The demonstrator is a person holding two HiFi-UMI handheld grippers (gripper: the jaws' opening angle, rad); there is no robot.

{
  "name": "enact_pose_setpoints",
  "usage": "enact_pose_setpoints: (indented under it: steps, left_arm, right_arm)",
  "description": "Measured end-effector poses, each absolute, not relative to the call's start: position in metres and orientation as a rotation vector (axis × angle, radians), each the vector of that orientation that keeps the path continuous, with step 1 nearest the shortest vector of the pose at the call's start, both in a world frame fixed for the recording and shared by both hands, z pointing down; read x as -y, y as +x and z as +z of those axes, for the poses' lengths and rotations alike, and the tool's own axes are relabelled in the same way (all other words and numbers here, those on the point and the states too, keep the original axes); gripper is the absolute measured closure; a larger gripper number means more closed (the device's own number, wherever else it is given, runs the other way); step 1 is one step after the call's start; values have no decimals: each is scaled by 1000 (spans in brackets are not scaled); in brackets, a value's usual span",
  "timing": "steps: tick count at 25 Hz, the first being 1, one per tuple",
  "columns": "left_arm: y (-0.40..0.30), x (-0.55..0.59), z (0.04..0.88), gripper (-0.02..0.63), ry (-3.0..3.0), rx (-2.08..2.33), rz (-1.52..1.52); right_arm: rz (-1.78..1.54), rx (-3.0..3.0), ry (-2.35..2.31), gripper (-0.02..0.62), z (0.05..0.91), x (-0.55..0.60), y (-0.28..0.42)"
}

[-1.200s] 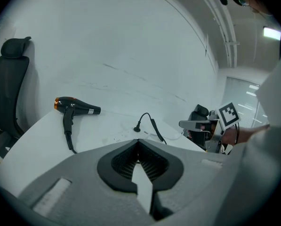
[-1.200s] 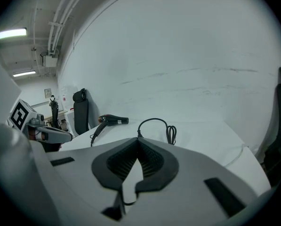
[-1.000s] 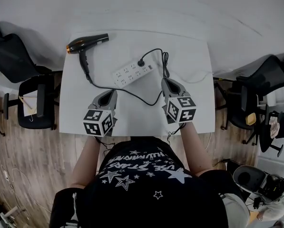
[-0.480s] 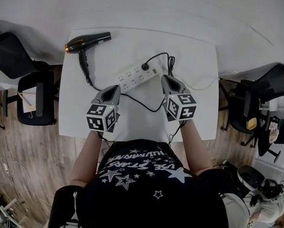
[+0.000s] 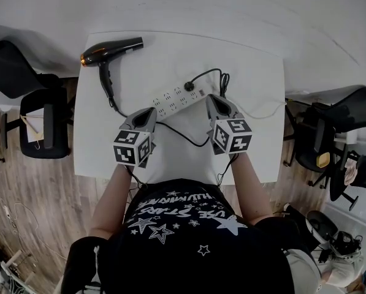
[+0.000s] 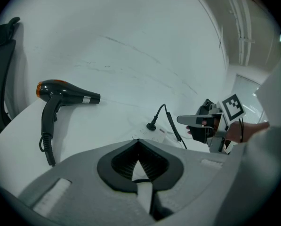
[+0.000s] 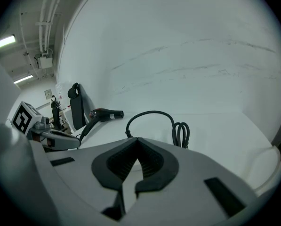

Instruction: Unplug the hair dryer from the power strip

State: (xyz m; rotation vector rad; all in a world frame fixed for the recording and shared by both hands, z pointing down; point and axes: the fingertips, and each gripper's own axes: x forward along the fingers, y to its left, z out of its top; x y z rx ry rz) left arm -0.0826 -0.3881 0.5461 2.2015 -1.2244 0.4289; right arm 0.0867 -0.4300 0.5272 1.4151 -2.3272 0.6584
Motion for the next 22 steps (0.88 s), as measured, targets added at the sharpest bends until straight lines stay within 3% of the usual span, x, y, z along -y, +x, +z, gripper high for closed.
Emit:
enact_pose_setpoints:
  steps: [22]
  left_arm:
    - [-71, 400, 583, 598, 2160, 1193, 602]
  right_arm:
    - [699, 2326, 1358, 586, 548, 443, 80]
